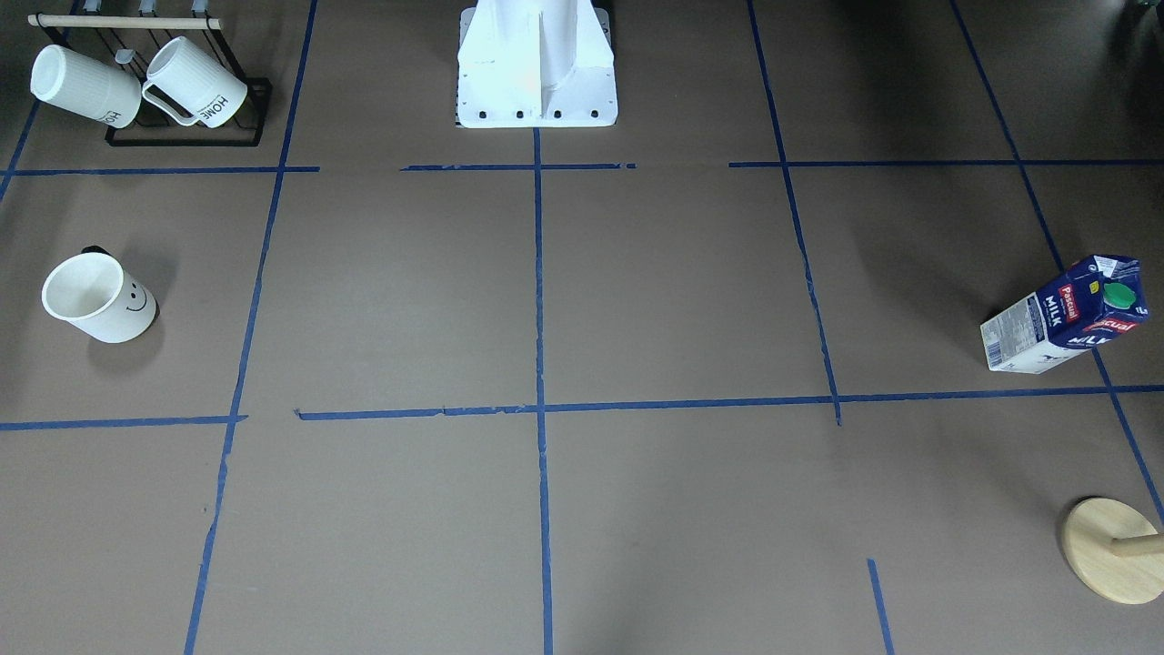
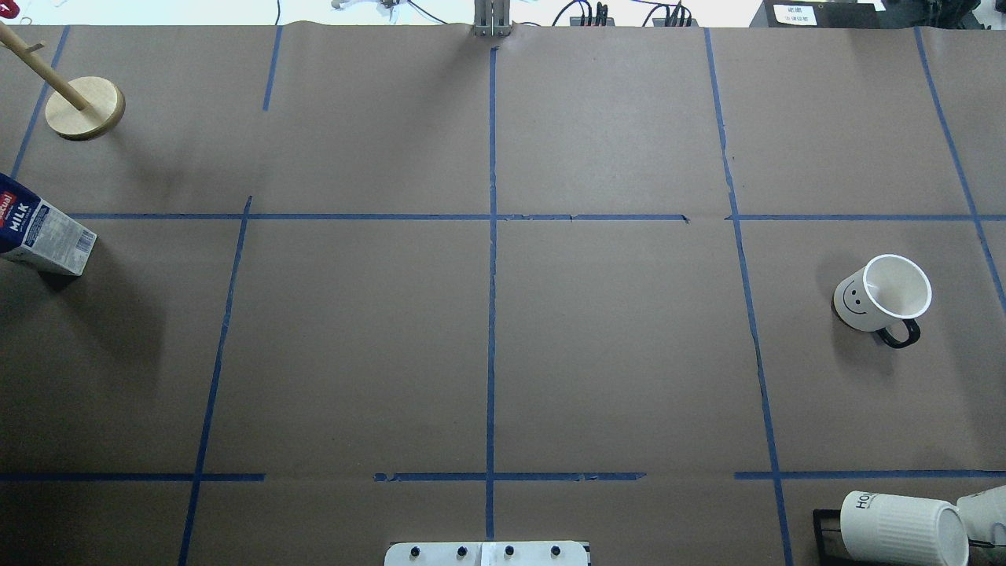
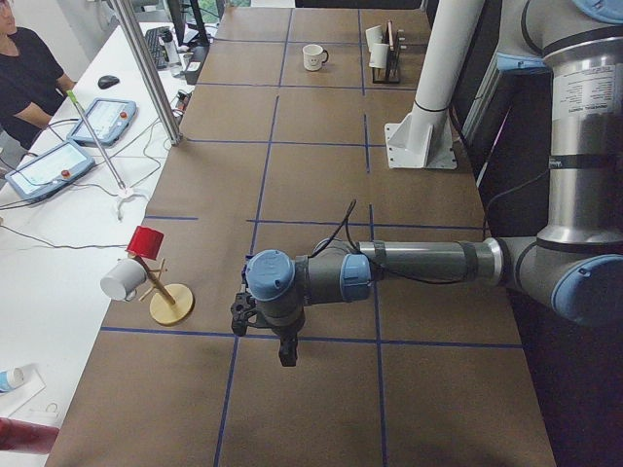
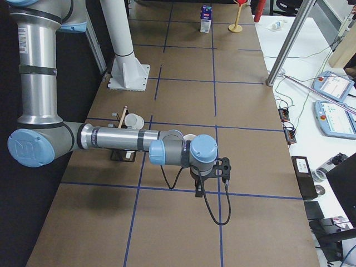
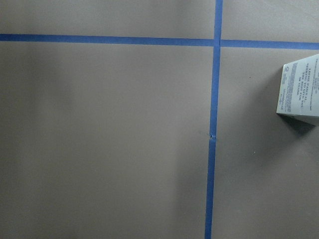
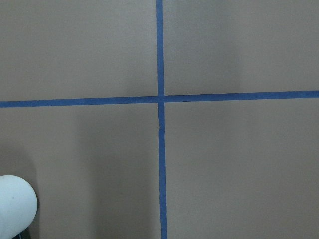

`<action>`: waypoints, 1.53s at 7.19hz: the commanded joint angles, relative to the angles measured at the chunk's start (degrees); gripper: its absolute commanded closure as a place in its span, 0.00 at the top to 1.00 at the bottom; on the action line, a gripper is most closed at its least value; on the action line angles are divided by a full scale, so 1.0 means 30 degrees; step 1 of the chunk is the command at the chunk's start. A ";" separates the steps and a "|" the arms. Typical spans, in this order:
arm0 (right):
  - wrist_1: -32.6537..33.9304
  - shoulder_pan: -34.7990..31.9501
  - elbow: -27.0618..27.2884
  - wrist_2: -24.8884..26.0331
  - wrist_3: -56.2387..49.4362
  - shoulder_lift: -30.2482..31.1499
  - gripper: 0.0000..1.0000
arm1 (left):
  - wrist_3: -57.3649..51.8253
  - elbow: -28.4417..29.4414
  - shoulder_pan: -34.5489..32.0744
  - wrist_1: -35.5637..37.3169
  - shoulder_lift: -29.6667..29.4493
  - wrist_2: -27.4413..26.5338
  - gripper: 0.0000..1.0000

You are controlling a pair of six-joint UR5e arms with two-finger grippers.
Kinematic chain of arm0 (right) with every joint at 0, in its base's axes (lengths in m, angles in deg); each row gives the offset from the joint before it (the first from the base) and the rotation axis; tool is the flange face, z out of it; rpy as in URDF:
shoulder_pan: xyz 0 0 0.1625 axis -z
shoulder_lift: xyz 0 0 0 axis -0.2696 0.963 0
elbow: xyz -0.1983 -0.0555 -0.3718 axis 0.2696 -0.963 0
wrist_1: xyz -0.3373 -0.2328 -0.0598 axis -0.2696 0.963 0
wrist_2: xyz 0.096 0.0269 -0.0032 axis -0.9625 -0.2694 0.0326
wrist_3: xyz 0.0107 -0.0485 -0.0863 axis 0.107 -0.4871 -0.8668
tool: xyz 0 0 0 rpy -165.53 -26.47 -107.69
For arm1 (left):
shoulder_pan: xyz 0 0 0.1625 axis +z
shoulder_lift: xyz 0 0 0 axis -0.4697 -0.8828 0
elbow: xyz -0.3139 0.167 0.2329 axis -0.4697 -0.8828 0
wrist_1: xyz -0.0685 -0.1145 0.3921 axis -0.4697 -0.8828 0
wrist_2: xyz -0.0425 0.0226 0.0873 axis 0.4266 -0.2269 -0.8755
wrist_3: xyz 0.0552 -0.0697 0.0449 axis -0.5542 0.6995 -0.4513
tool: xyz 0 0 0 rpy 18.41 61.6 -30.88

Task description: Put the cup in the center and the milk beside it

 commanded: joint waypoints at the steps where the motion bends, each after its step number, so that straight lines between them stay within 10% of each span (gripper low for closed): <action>1: 0.0022 0.0000 0.0047 0.0041 0.0000 -0.0081 1.00 | 0.0009 0.0123 0.0000 -0.0005 -0.0142 0.0000 1.00; 11: -0.0036 0.1488 0.1246 -0.0047 0.1685 -0.0961 1.00 | -0.0020 -0.0227 0.0000 -0.0005 -0.0434 0.0117 1.00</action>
